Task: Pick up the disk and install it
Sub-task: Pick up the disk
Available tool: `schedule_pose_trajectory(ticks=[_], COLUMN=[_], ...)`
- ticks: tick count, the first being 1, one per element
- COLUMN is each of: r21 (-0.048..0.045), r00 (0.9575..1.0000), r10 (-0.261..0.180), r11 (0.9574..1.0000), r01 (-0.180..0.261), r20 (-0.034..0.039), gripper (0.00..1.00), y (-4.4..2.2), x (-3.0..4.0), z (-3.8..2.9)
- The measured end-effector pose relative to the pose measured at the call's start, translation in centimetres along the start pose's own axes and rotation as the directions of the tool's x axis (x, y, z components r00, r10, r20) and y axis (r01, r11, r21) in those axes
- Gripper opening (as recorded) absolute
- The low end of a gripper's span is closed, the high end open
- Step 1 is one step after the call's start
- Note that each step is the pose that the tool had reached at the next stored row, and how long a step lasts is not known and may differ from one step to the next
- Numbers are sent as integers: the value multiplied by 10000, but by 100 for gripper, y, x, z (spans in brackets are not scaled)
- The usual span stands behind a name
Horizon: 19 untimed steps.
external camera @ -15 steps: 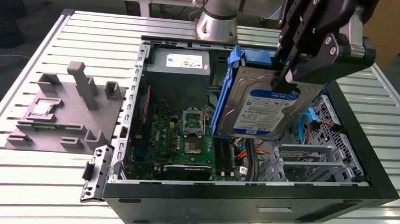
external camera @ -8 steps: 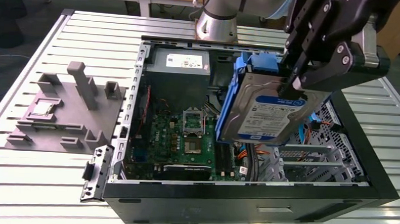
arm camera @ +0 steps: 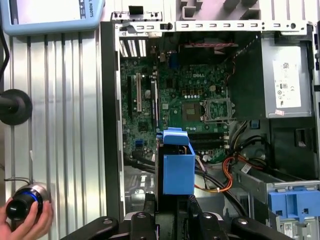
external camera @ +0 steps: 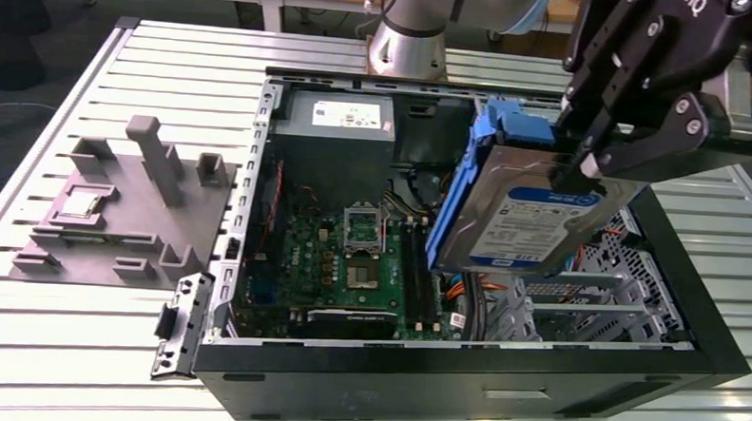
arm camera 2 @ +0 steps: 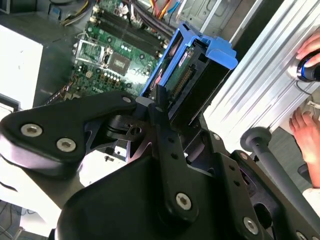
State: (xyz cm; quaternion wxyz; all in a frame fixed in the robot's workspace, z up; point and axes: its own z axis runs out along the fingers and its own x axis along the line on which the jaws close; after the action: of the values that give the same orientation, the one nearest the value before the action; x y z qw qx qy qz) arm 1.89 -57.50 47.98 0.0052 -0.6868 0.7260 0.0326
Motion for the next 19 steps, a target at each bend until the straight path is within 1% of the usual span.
schedule_pose_trajectory(ticks=[11, 14, 16, 19], r21=[0, 0, 0, 0], r00=[10000, 10000, 10000, 10000], r10=[0, 0, 0, 1], r11=[10000, 10000, 10000, 10000], r01=[0, 0, 0, -1], r20=[-1, 0, -1, 0], gripper=[35, 35, 35, 35], y=[-388, -479, -501, -502], x=[-20, -25, -27, -26], z=[14, 15, 14, 14])
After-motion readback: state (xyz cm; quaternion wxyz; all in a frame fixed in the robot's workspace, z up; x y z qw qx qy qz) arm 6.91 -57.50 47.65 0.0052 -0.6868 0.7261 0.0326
